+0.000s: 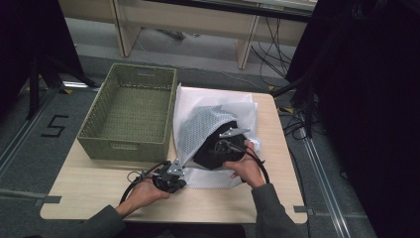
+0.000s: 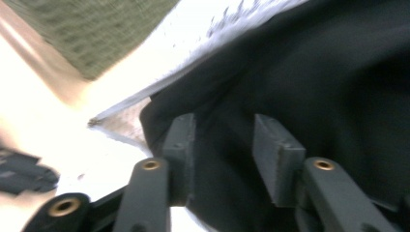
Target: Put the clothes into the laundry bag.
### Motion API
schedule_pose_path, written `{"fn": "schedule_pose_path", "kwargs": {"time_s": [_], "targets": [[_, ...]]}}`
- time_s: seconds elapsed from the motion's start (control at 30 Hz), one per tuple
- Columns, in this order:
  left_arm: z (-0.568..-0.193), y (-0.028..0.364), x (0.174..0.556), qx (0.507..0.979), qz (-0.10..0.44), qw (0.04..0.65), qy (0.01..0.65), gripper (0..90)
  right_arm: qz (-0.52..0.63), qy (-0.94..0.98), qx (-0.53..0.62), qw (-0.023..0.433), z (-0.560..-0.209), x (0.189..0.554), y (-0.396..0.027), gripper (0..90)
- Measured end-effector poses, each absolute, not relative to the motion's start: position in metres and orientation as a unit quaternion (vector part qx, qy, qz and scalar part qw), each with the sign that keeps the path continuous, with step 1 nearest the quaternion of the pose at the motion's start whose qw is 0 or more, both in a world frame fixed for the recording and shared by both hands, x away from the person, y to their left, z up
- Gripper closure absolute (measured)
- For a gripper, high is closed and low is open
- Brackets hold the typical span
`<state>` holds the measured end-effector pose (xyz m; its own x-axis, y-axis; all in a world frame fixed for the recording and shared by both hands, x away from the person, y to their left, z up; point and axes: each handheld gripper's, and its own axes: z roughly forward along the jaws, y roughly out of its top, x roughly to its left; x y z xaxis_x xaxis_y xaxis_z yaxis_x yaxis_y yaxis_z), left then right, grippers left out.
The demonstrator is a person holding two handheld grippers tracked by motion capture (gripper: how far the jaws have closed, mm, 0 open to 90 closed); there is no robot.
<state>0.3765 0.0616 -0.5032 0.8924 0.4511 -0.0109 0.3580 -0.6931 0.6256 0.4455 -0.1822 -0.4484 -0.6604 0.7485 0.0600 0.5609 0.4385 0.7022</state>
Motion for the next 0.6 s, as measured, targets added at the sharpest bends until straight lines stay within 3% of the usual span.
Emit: {"fn": "schedule_pose_path", "kwargs": {"time_s": [0.13,0.23,0.27,0.37,0.47,0.6], "targets": [[-0.501,0.061,0.372,0.917,0.056,0.32,0.23,84.8,0.373,0.827,0.396,0.144,-0.428,0.429,-0.204,55.7],[-0.49,0.061,0.372,0.92,0.081,0.321,0.211,76.4,0.372,0.816,0.407,0.174,-0.425,0.431,-0.219,54.3],[-0.475,0.057,0.376,0.9,0.111,0.358,0.224,71.5,0.374,0.811,0.413,0.178,-0.425,0.433,-0.223,53.9],[-0.447,0.052,0.394,0.864,0.154,0.409,0.249,63.0,0.377,0.801,0.426,0.186,-0.425,0.438,-0.232,51.6],[-0.43,0.041,0.423,0.846,0.193,0.411,0.279,52.6,0.384,0.791,0.434,0.194,-0.425,0.441,-0.236,51.1],[-0.423,0.017,0.457,0.846,0.215,0.401,0.278,52.5,0.375,0.792,0.443,0.19,-0.424,0.444,-0.245,50.7]]}}
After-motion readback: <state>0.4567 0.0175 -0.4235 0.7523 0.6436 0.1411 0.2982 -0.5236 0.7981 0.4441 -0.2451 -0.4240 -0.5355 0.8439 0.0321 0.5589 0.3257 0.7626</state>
